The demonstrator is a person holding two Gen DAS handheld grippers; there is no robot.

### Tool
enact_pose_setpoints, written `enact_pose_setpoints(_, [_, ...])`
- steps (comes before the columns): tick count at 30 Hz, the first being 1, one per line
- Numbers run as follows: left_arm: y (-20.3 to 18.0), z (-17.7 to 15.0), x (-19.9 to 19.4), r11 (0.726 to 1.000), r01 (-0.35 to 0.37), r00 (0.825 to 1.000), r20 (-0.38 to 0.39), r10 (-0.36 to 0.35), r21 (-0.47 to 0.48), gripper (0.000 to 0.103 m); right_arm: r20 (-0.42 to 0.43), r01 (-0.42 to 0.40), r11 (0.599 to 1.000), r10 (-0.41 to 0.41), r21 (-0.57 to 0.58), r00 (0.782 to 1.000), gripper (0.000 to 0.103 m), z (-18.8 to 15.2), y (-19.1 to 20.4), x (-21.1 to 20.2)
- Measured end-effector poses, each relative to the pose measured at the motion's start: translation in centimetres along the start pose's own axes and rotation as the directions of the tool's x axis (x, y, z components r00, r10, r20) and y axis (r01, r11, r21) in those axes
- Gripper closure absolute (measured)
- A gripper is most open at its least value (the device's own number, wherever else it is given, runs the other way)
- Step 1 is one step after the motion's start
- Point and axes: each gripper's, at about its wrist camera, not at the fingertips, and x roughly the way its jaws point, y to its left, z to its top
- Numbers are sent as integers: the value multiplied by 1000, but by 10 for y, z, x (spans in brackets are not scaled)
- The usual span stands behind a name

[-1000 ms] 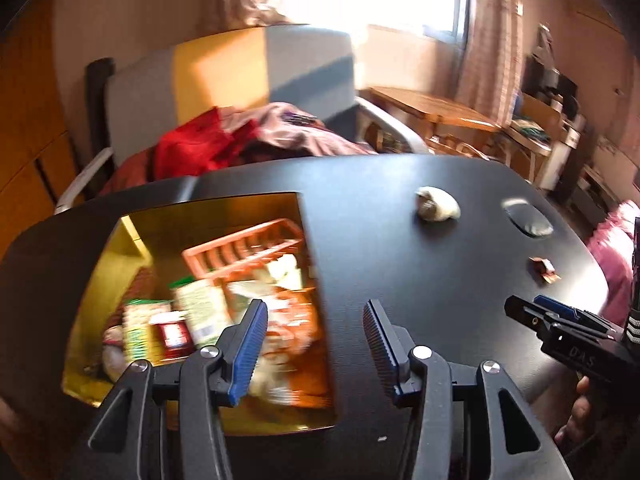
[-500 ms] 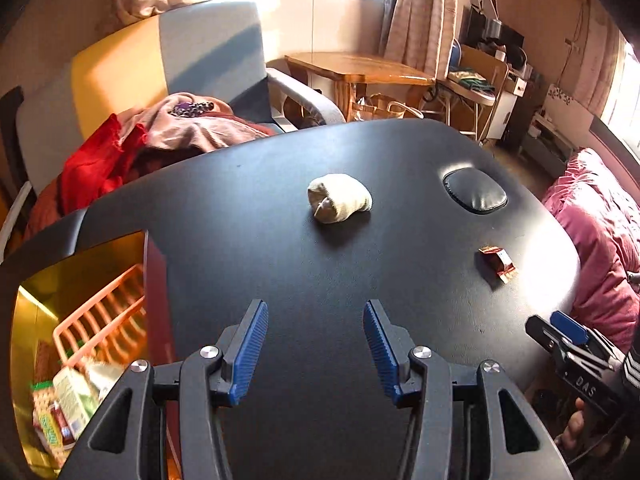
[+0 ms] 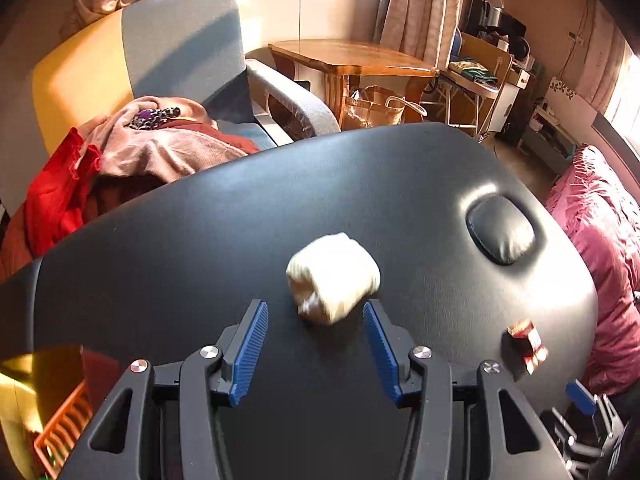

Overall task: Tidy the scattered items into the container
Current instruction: 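Move the left tool to the white sock and grasp it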

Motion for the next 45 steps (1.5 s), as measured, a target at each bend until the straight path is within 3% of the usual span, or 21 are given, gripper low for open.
enact_pose_setpoints(8, [-12,44,64,997,-37,997,-61,41,69,52,27,28,1000,-28,-5,999,25,20,-10,11])
enact_pose_setpoints(12, [-21,43,89,991,-43,993,-105,57,124,52,26,35,999,-35,6,999,25,25,-16,17])
enact_pose_setpoints(17, [-12,35,92,998,-7,995,-97,13,67,54,18,36,999,-37,13,999,24,27,-19,25])
enact_pose_setpoints(21, [-11,11,78,998,19,995,-96,-13,52,54,18,31,999,-31,17,999,25,28,-19,27])
enact_pose_setpoints(25, [-4,-22,55,999,35,993,-112,-38,-33,55,28,19,1000,-19,14,999,24,29,-18,23])
enact_pose_setpoints(33, [2,-99,-1,994,-13,996,-85,4,-105,54,27,35,998,-33,-57,999,25,20,-16,22])
enact_pose_setpoints(39, [11,-139,-30,990,19,997,-65,-28,-137,52,17,11,999,-10,-47,1000,27,27,-25,38])
enact_pose_setpoints(42, [12,-152,-41,991,35,998,-49,-42,-126,51,-3,8,996,-9,-88,1000,29,35,-18,51])
enact_pose_setpoints(45, [14,-157,-49,992,38,999,-33,-43,-120,50,-34,27,991,-32,-134,999,38,42,-10,67])
